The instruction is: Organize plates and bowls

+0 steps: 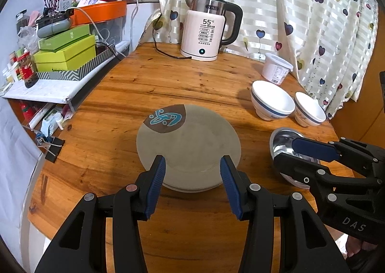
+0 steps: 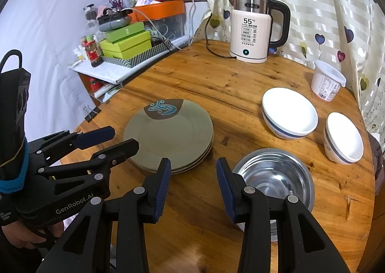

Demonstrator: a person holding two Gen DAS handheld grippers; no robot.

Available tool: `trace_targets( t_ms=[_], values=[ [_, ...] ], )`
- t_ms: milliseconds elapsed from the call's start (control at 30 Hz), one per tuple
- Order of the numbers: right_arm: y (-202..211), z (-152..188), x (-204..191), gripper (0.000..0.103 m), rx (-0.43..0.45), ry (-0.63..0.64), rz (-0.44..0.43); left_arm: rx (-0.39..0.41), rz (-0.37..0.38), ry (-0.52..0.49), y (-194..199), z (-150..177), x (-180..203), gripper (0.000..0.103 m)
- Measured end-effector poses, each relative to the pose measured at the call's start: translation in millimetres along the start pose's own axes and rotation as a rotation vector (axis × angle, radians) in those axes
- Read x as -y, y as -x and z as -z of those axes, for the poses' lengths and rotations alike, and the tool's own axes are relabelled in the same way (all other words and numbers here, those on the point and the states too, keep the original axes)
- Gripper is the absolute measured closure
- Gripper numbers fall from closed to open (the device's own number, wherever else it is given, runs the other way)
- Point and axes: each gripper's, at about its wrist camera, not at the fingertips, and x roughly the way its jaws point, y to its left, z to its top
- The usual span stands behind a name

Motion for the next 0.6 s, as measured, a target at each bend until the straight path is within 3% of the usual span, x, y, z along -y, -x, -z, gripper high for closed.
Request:
trace_targets(
  t_ms=[600],
  values=[
    [4,-4,20,0.064,0.017,-0.027,0.009,0.004,0.004,-0.053,-7,-12,22,0.055]
  ],
)
